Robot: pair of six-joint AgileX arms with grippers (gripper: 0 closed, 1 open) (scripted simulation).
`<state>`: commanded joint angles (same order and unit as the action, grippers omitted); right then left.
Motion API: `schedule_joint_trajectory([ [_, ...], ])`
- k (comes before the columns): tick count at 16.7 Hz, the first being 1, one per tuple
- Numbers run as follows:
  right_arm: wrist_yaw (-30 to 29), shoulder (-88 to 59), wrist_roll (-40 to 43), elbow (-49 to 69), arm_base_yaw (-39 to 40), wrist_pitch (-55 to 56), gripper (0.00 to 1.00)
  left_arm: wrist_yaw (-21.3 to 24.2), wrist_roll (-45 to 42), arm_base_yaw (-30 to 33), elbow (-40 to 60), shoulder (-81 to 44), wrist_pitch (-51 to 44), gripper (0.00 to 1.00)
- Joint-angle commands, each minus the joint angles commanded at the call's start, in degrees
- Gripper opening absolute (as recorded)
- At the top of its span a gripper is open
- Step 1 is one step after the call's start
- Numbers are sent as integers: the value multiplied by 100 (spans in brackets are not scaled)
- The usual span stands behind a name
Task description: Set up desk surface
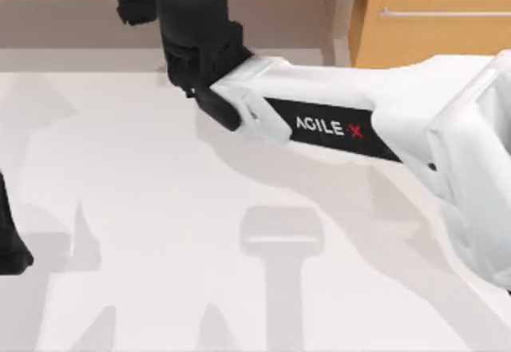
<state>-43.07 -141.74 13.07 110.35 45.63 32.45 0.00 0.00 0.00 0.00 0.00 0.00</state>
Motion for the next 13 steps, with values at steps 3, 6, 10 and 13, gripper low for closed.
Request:
schedule_joint_trajectory([
  [3, -330, -338, -766, 916, 45, -599, 100, 0, 0, 0, 0, 0, 0, 100],
  [6, -505, -554, -1182, 1434, 61, -937, 100, 0, 0, 0, 0, 0, 0, 100],
  [10, -527, -584, -1236, 1500, 61, -982, 100, 0, 0, 0, 0, 0, 0, 100],
  [13, -510, -572, -1231, 1508, 27, -993, 100, 0, 0, 0, 0, 0, 0, 100],
])
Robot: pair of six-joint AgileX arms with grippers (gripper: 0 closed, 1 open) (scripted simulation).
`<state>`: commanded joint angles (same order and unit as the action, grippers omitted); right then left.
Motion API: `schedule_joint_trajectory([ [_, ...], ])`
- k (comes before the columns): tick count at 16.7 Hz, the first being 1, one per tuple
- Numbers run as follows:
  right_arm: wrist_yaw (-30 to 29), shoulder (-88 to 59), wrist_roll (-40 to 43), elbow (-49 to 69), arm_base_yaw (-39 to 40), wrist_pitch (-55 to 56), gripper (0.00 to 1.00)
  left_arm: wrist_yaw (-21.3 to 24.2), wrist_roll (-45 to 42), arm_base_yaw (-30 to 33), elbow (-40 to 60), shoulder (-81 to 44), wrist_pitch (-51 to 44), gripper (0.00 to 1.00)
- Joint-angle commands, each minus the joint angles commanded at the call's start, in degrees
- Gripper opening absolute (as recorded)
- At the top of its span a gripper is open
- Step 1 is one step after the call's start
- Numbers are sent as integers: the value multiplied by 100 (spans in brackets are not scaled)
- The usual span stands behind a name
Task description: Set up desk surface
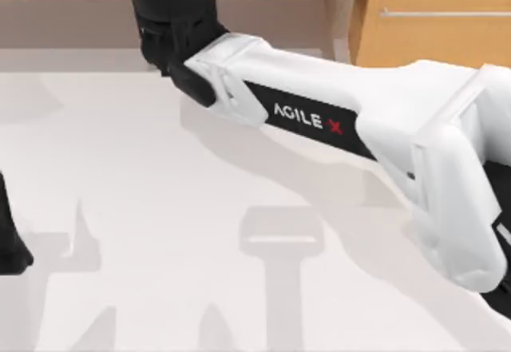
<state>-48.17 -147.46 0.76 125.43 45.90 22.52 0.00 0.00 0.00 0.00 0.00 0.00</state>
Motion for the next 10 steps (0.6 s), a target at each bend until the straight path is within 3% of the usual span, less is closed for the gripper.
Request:
schedule_joint_trajectory([
  [10, 127, -513, 3, 952, -114, -441, 100, 0, 0, 0, 0, 0, 0, 100],
])
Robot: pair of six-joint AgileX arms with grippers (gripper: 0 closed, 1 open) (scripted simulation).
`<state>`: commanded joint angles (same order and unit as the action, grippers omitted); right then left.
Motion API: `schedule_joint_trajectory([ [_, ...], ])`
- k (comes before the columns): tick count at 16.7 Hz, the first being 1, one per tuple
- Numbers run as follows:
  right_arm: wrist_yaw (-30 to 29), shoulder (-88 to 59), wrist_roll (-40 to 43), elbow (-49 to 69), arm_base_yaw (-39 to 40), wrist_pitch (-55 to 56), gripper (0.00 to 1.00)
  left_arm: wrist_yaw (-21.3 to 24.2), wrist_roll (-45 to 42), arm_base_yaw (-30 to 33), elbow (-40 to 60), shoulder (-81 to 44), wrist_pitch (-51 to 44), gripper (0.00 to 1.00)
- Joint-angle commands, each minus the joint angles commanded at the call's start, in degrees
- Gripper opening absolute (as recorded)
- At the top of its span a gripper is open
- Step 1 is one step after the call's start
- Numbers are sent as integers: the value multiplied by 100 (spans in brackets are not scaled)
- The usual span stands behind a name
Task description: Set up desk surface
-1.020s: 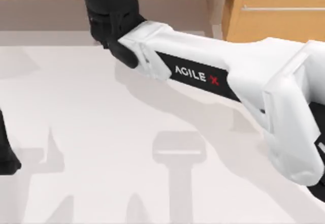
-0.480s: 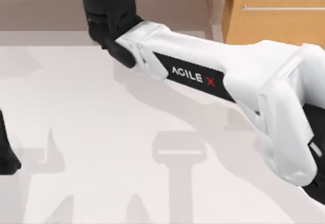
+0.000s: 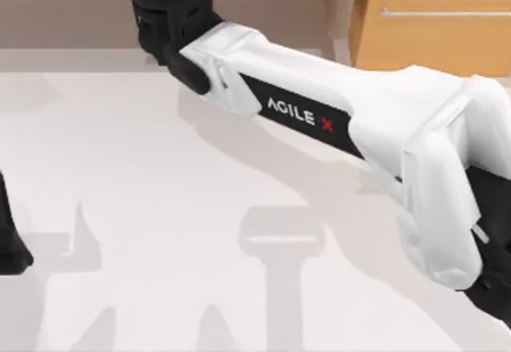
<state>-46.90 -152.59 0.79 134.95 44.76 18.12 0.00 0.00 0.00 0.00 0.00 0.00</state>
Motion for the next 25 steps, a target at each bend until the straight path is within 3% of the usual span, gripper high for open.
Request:
schedule_joint_trajectory([
  [1, 0, 0, 0, 0, 0, 0, 100, 0, 0, 0, 0, 0, 0, 100],
  [14, 0, 0, 0, 0, 0, 0, 2, 0, 0, 0, 0, 0, 0, 100],
  [25, -6, 104, -20, -90, 50, 53, 0, 0, 0, 0, 0, 0, 0, 100],
])
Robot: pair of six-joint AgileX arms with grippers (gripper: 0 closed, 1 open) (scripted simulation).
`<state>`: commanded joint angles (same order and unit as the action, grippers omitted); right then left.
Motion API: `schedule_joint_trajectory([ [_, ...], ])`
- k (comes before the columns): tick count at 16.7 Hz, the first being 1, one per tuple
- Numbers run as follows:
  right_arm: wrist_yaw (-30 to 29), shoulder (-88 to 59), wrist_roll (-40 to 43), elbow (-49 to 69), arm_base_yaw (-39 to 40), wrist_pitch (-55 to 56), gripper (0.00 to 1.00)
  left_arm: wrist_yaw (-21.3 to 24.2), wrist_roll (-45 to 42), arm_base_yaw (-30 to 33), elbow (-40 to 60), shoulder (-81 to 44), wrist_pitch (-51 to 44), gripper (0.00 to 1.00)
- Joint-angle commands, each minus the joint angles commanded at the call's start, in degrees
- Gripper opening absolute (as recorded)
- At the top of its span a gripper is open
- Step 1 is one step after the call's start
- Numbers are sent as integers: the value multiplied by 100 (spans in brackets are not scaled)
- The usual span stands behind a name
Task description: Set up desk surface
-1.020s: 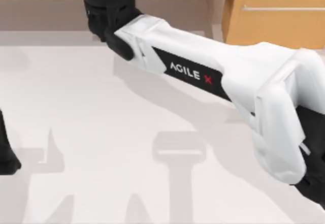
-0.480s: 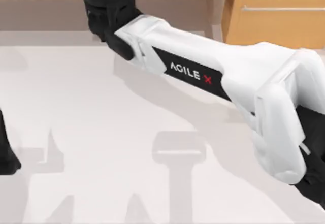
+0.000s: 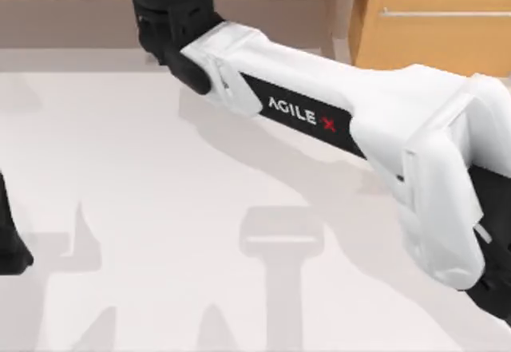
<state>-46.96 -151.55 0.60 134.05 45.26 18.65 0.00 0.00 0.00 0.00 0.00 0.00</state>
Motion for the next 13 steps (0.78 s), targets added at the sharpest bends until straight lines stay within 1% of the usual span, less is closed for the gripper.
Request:
schedule_joint_trajectory([
  [7, -266, 839, -2, -1340, 257, 427, 0, 0, 0, 0, 0, 0, 0, 100],
  [13, -272, 854, -14, -1395, 245, 439, 0, 0, 0, 0, 0, 0, 0, 100],
])
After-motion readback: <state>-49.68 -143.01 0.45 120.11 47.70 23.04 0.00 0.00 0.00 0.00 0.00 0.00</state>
